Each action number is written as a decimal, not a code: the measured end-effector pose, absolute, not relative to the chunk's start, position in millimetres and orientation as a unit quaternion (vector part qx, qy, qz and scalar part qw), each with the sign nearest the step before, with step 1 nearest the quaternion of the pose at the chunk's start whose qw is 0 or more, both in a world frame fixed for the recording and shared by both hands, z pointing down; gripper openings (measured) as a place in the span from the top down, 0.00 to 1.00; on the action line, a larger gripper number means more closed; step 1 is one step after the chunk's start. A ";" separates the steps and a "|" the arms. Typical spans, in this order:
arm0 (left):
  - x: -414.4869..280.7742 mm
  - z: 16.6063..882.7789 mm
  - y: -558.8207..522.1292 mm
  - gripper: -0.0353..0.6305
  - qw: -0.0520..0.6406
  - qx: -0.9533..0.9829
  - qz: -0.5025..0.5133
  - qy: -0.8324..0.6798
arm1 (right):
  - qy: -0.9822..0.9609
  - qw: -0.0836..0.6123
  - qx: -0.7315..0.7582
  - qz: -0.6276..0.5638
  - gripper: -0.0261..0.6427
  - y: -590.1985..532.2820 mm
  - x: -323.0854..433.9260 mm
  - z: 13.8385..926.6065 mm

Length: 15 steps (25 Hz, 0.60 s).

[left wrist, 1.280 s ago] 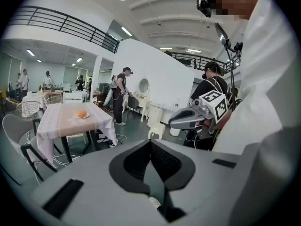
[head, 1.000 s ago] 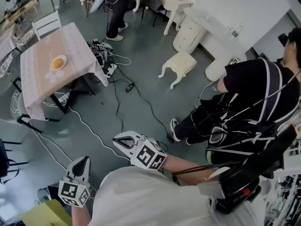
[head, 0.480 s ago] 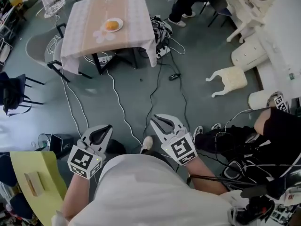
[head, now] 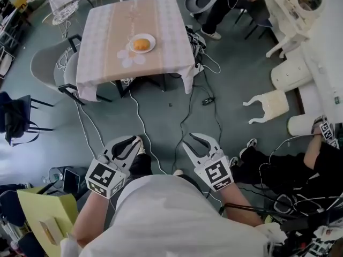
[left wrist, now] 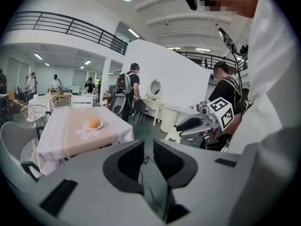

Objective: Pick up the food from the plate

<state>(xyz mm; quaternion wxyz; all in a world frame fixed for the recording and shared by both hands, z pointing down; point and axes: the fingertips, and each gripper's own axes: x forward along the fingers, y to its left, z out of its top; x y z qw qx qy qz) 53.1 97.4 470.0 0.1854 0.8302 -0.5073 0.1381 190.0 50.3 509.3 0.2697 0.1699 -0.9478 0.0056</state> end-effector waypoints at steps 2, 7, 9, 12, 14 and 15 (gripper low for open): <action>21.5 464.2 71.2 0.85 0.177 0.842 0.135 -0.491 | -0.944 0.277 0.179 -0.002 0.79 31.0 156.4 509.4; -51.2 444.6 28.2 0.84 0.158 0.866 0.136 -0.455 | -0.935 0.295 0.193 -0.036 0.75 -22.6 73.5 508.8; -76.0 442.9 15.6 0.84 0.151 0.869 0.139 -0.450 | -0.931 0.306 0.189 -0.062 0.73 -43.7 44.4 508.7; -105.0 443.7 3.1 0.84 0.158 0.863 0.130 -0.462 | -0.926 0.326 0.171 -0.086 0.70 -70.1 9.0 513.9; -120.8 441.3 -3.2 0.83 0.165 0.855 0.114 -0.479 | -0.926 0.332 0.152 -0.093 0.68 -89.2 -11.2 519.1; -128.9 439.8 -6.8 0.83 0.169 0.849 0.106 -0.489 | -0.926 0.335 0.143 -0.099 0.67 -101.0 -21.0 521.8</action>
